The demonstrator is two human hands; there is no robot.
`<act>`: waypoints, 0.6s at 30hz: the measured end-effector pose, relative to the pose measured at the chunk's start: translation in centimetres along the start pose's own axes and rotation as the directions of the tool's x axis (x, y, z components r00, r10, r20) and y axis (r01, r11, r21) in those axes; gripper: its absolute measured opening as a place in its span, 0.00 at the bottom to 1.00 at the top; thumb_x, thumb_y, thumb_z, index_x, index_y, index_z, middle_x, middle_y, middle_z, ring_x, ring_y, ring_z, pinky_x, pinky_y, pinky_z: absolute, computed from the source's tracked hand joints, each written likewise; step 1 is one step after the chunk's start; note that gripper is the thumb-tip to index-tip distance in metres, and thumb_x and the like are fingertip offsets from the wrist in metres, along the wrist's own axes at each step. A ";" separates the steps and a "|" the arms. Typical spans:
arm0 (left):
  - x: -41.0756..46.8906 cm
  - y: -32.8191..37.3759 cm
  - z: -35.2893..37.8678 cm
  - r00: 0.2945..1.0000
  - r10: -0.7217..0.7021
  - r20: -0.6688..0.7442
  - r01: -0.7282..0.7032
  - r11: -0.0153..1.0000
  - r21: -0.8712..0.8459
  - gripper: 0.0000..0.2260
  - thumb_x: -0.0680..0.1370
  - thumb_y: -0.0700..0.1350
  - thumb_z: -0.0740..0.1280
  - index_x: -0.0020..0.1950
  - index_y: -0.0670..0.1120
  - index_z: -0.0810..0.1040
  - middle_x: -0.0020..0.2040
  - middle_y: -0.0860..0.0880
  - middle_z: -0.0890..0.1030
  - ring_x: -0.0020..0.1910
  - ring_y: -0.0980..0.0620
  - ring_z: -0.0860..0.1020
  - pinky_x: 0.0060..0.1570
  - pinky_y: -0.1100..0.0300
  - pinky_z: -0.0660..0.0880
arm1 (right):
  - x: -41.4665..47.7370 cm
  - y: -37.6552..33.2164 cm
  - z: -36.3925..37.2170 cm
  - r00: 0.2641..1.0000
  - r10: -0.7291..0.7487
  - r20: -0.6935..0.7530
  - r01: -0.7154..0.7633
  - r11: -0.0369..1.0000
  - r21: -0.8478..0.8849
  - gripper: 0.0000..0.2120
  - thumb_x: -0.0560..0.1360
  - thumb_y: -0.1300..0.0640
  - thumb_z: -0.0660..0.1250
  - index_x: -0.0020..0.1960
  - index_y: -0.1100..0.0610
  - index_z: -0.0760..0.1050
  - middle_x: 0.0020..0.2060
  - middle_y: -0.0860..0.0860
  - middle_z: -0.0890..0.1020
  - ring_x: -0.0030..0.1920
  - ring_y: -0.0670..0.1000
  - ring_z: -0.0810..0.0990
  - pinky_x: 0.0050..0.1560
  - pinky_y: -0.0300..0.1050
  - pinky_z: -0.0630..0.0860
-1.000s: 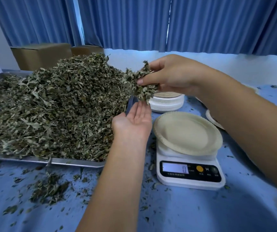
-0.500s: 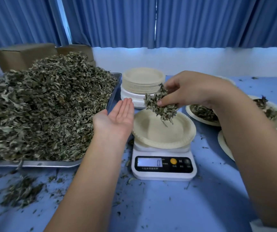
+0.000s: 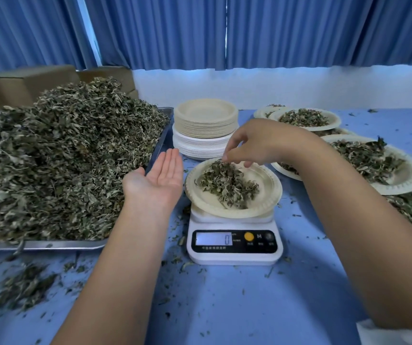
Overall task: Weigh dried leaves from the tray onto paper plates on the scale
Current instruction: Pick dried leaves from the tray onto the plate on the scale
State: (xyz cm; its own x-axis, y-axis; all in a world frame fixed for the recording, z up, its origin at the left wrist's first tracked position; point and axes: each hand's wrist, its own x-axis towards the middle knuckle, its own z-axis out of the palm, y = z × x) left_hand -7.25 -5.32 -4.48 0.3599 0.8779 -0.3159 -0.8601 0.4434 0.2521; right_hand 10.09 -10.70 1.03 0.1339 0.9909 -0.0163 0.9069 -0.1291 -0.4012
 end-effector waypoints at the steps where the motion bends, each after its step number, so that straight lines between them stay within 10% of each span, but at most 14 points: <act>1: 0.1 0.0 0.0 1.000 0.001 -0.003 -0.001 1.000 0.000 0.23 0.84 0.49 0.49 0.56 0.31 0.73 0.54 0.35 0.79 0.56 0.40 0.78 0.52 0.48 0.77 | 0.0 0.1 0.0 0.999 -0.019 -0.028 0.019 1.000 0.013 0.06 0.75 0.49 0.69 0.47 0.50 0.82 0.36 0.45 0.82 0.37 0.44 0.80 0.35 0.37 0.75; 12: 0.1 0.2 -0.1 1.000 0.004 -0.011 -0.004 1.000 -0.013 0.23 0.84 0.48 0.50 0.52 0.30 0.73 0.51 0.34 0.79 0.56 0.40 0.79 0.51 0.48 0.77 | 0.5 -0.7 2.8 0.985 -0.143 0.096 0.146 0.989 -0.034 0.03 0.73 0.58 0.72 0.44 0.51 0.83 0.38 0.42 0.81 0.38 0.40 0.77 0.33 0.26 0.71; 18: 0.2 0.2 -0.1 1.000 0.010 -0.024 -0.010 1.000 -0.002 0.22 0.84 0.48 0.50 0.52 0.31 0.73 0.52 0.35 0.79 0.57 0.40 0.78 0.55 0.49 0.76 | 0.3 -0.9 2.0 0.989 -0.146 -0.011 0.146 0.989 0.038 0.03 0.71 0.56 0.73 0.43 0.49 0.81 0.38 0.45 0.81 0.37 0.45 0.78 0.38 0.38 0.74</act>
State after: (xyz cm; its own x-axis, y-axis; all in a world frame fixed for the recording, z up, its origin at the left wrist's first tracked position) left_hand -7.43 -5.08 -4.57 0.3426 0.8778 -0.3348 -0.8646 0.4340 0.2532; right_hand 8.53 -10.21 -0.40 0.0047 0.9986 0.0525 0.9010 0.0185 -0.4335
